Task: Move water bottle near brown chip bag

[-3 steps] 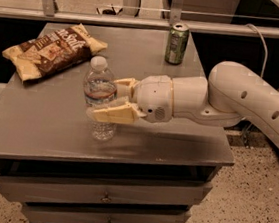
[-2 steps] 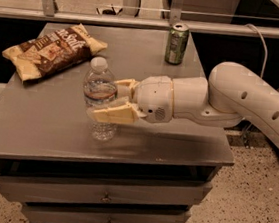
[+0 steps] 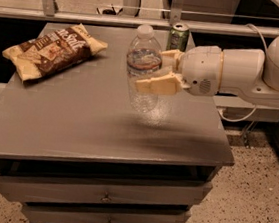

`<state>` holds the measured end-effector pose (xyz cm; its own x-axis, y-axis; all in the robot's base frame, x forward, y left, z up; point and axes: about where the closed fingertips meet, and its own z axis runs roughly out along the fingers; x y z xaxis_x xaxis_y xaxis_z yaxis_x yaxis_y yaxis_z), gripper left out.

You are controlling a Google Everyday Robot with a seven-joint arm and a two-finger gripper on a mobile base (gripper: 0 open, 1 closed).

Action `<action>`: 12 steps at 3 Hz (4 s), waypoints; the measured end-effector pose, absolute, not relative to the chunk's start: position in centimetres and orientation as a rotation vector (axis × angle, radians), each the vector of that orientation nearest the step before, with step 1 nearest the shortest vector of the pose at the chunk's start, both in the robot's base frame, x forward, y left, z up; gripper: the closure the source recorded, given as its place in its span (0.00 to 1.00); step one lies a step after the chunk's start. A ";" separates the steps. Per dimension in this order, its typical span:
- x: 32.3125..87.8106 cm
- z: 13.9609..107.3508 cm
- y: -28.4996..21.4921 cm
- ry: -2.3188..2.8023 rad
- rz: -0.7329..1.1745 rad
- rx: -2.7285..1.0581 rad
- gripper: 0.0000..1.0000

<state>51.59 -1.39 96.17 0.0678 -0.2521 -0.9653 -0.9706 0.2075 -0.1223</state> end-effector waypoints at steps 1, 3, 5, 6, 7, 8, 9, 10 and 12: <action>51.6 96.2 -1.4 1.409 0.846 -1.257 1.00; 58.9 97.0 1.3 1.348 0.821 -1.163 1.00; 66.4 96.9 6.1 1.349 0.870 -1.088 1.00; 68.7 96.1 8.9 1.369 0.913 -1.088 1.00; 70.5 94.5 11.3 1.406 0.910 -1.101 1.00; 71.7 93.0 12.5 1.427 0.907 -1.090 1.00; 72.5 92.2 13.2 1.428 0.909 -1.066 0.97; 73.0 91.8 13.5 1.432 0.904 -1.046 0.75; 73.6 91.4 14.0 1.432 0.896 -1.041 0.28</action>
Offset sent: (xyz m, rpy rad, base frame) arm 0.0822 0.0227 0.0098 0.0926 -0.0943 -0.0822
